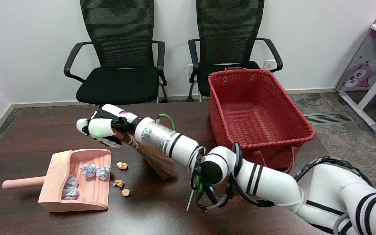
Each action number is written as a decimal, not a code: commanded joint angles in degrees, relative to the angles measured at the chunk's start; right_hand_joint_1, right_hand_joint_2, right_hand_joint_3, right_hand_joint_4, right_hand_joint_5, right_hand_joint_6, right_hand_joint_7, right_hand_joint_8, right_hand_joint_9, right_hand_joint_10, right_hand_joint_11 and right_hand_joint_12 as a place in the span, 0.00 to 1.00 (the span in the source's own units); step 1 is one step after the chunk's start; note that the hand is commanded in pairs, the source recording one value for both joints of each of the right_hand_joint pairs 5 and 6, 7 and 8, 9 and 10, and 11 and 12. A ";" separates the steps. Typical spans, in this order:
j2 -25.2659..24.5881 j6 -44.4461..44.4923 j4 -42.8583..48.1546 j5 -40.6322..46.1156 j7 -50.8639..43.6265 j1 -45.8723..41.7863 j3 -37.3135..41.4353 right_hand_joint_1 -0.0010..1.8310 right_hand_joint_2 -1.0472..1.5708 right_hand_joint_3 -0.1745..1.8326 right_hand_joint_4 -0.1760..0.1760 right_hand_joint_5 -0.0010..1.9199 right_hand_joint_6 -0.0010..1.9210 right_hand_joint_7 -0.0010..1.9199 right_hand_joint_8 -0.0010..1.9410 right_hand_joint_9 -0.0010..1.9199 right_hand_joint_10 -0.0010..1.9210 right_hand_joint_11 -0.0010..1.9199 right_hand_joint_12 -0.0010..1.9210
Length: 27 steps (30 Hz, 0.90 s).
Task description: Sweep the paper ball into the dustpan.
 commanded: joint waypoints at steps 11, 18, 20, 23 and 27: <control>-10.66 -11.81 12.86 -0.22 15.55 2.03 0.24 0.28 0.87 0.74 0.53 1.00 1.00 1.00 0.99 1.00 1.00 1.00 1.00; -11.63 -16.37 15.37 -0.22 25.01 3.79 -0.46 0.28 0.82 0.78 0.51 1.00 1.00 1.00 0.99 1.00 1.00 1.00 1.00; -12.03 -17.80 15.84 -0.22 26.38 3.93 -0.87 0.28 0.81 0.79 0.51 1.00 1.00 1.00 0.99 1.00 1.00 1.00 1.00; -12.70 -18.35 16.80 -0.22 30.29 3.87 -1.50 0.28 0.80 0.79 0.51 1.00 1.00 1.00 0.99 1.00 1.00 1.00 1.00; -13.97 -18.94 19.04 -0.22 37.10 3.52 -1.72 0.27 0.76 0.81 0.51 1.00 1.00 1.00 0.99 1.00 1.00 1.00 1.00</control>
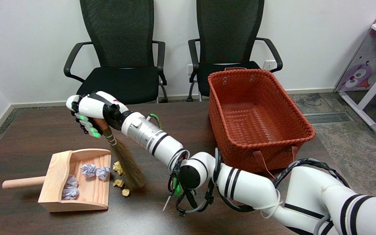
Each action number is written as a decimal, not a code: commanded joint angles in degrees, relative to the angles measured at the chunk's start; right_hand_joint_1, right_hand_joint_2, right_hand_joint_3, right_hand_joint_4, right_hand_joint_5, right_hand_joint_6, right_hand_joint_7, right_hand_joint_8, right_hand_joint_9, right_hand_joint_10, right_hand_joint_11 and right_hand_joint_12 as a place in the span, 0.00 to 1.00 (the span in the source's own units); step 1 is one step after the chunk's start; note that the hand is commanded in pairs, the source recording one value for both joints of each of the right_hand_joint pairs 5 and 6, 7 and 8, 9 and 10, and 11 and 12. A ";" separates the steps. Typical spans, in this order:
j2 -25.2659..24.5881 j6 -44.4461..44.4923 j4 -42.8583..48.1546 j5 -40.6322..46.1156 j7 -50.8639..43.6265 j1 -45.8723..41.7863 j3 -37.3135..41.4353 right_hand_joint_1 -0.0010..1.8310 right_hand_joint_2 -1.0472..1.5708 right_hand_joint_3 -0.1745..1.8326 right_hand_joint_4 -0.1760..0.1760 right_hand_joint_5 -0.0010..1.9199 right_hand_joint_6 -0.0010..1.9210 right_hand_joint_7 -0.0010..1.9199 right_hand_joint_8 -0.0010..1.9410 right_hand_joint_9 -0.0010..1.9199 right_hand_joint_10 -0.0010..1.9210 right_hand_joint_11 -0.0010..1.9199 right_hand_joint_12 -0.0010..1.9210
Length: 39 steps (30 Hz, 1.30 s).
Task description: Sweep the paper ball into the dustpan.
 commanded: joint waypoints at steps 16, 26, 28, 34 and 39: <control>-4.54 -17.41 8.31 0.13 47.68 1.16 -1.16 0.30 0.64 0.70 0.50 1.00 1.00 1.00 0.99 1.00 1.00 1.00 1.00; 0.04 -20.78 1.29 0.05 47.72 0.58 -0.91 0.29 0.65 0.67 0.49 1.00 1.00 1.00 0.99 1.00 1.00 1.00 1.00; 1.57 -22.21 -0.84 -0.30 47.01 0.07 -0.69 0.29 0.65 0.67 0.49 1.00 1.00 1.00 0.99 1.00 1.00 1.00 1.00; 5.58 -25.59 -8.88 1.43 37.68 -4.12 3.74 0.28 0.70 0.64 0.49 1.00 1.00 1.00 0.99 1.00 1.00 1.00 1.00; 8.40 -27.93 -19.48 6.09 14.56 -10.22 8.72 0.26 0.77 0.61 0.50 1.00 1.00 1.00 0.99 1.00 1.00 1.00 1.00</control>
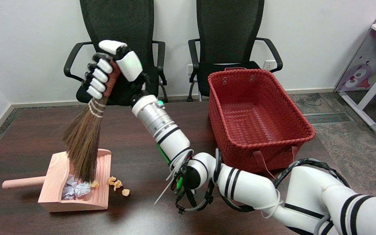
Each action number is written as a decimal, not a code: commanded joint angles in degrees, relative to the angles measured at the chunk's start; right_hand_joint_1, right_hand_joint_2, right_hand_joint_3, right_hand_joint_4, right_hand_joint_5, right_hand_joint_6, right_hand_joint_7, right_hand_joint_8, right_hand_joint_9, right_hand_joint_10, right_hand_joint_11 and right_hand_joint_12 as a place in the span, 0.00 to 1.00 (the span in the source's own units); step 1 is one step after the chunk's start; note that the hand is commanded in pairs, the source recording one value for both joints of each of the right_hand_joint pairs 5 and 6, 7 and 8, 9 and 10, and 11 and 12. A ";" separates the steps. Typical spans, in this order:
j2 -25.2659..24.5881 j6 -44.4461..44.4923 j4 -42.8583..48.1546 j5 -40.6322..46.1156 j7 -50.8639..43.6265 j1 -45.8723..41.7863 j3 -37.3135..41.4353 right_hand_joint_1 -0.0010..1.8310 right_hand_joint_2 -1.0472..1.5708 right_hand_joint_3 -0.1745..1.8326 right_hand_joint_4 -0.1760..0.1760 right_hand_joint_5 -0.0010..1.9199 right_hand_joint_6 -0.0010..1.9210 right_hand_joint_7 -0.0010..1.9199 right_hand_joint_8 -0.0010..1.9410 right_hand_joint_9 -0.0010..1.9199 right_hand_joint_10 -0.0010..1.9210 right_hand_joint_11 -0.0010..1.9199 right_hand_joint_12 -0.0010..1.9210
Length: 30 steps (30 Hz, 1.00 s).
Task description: Sweep the paper ball into the dustpan.
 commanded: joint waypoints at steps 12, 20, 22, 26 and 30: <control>11.08 -19.47 -35.50 20.64 -65.65 -19.20 4.76 0.22 0.88 0.60 0.53 1.00 1.00 1.00 0.99 1.00 1.00 1.00 1.00; 11.58 -19.08 -37.58 21.20 -65.65 -20.20 3.95 0.22 0.88 0.62 0.53 1.00 1.00 1.00 0.99 1.00 1.00 1.00 1.00; 11.64 -18.92 -38.21 21.91 -65.65 -20.48 3.84 0.22 0.88 0.62 0.53 1.00 1.00 1.00 0.99 1.00 1.00 1.00 1.00; 11.64 -18.92 -38.77 23.36 -65.65 -20.87 2.49 0.22 0.89 0.62 0.54 1.00 1.00 1.00 0.99 1.00 1.00 1.00 1.00; 10.82 -18.97 -38.43 23.36 -65.68 -21.07 -0.70 0.21 0.91 0.62 0.54 1.00 1.00 1.00 0.99 1.00 1.00 1.00 1.00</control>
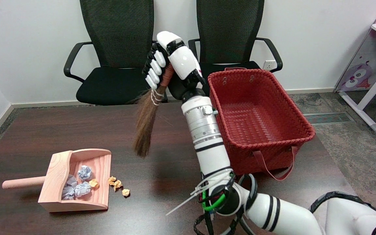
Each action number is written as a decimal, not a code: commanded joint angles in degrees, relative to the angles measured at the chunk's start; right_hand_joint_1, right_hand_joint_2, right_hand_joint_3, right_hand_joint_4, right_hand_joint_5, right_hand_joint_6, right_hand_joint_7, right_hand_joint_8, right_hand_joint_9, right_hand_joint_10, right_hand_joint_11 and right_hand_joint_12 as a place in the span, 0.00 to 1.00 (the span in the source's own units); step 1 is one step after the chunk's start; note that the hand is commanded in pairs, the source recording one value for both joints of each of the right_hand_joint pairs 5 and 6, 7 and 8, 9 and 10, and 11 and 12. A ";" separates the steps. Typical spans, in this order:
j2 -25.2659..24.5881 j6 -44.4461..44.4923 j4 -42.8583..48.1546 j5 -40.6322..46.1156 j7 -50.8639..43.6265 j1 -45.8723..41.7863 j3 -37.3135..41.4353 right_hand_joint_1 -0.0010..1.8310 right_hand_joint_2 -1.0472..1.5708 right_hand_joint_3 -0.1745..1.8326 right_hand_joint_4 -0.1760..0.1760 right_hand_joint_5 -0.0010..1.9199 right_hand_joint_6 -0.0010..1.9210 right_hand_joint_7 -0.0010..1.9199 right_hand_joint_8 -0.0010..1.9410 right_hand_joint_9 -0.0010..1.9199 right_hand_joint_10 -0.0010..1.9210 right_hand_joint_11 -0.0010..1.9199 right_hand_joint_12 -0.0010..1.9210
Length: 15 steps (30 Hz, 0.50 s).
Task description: Sweep the paper ball into the dustpan.
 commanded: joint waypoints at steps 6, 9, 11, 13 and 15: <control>-3.62 -3.97 -7.60 6.20 -12.30 -11.09 -6.03 0.21 0.94 0.61 0.58 1.00 1.00 1.00 0.99 1.00 1.00 1.00 1.00; -9.21 -5.15 -6.16 1.89 -12.44 -17.42 -3.70 0.22 0.97 0.60 0.58 1.00 1.00 1.00 0.99 1.00 1.00 1.00 1.00; -12.03 -5.28 -5.18 -3.55 -12.45 -21.49 -1.10 0.24 0.97 0.59 0.58 1.00 1.00 1.00 0.99 1.00 1.00 1.00 1.00; -15.01 -4.58 -5.08 -8.70 -12.45 -26.09 1.70 0.25 0.97 0.60 0.57 1.00 1.00 1.00 0.99 1.00 1.00 1.00 1.00; -17.10 -4.28 -5.03 -12.34 -12.45 -29.44 3.44 0.25 0.97 0.60 0.57 1.00 1.00 1.00 0.99 1.00 1.00 1.00 1.00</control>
